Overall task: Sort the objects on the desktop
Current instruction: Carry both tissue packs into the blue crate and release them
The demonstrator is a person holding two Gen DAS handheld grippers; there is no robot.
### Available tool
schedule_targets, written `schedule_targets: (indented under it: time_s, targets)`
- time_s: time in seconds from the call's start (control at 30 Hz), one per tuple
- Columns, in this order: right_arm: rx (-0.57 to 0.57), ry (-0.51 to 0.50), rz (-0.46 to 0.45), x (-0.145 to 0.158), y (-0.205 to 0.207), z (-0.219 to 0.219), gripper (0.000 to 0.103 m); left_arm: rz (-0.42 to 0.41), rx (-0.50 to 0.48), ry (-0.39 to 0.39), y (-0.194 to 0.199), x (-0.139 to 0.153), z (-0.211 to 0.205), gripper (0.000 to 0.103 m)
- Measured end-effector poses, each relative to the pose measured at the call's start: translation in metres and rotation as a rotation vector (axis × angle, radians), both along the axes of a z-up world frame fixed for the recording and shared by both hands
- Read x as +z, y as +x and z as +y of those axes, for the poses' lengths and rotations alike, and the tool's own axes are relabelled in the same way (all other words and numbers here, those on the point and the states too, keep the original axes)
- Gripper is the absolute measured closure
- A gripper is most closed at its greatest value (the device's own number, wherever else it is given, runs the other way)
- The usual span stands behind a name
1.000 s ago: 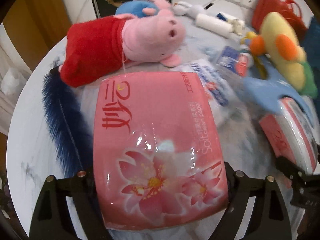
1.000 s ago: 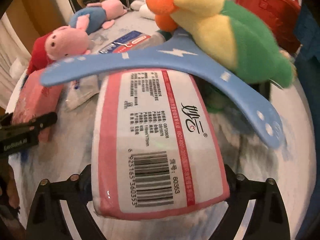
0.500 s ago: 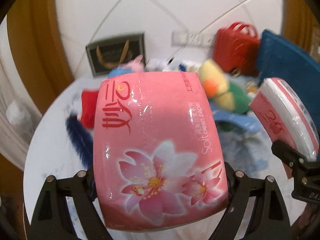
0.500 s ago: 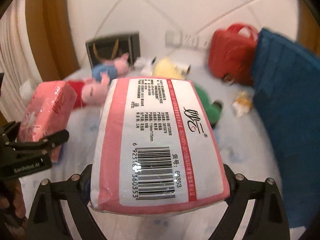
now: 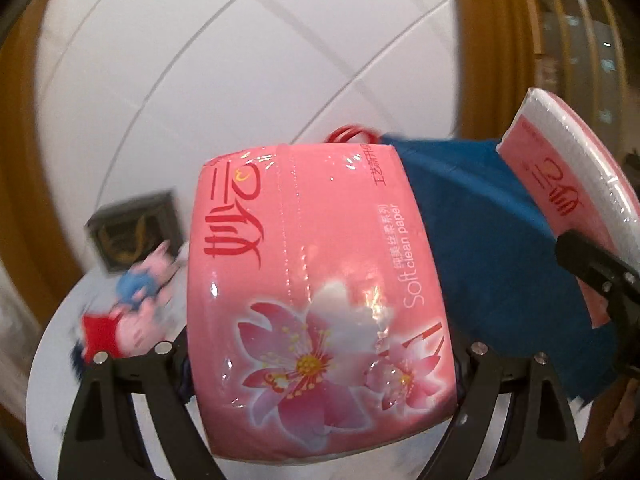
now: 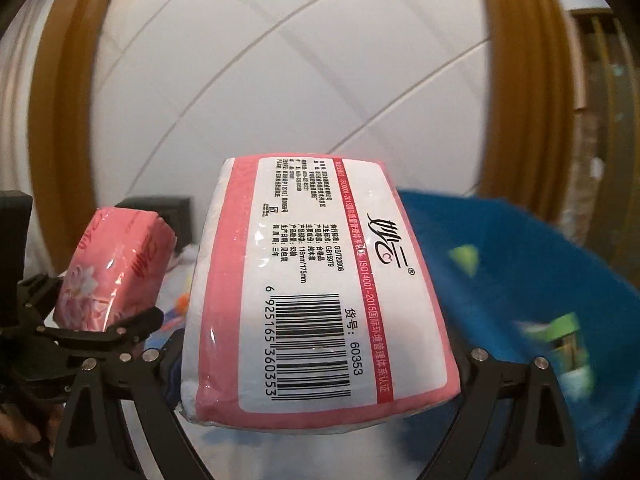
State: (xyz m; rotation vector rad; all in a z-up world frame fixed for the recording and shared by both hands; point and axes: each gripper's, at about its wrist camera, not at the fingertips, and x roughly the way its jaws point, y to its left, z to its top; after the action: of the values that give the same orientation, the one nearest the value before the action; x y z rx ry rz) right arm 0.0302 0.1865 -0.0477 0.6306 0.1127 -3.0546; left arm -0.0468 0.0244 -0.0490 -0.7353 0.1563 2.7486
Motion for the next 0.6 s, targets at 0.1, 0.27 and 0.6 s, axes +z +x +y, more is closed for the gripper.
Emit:
schedule_targets:
  time_s: [0.1,0.27,0.6]
  targets:
    - [-0.068,-0.015,0.044,0.023,0.013,0.050,0.010,0.040,-0.070,0.020,-0.001,0.021,0.054,0.014]
    - [-0.197,0.042,0.103,0.054,0.037,0.139,0.010,0.087,-0.186,0.039,0.003,0.049,0.150,0.014]
    - [-0.383,0.119,-0.010,0.039,0.027,0.270,0.010,0.033,-0.364,-0.055,0.020,0.051,0.291,0.014]
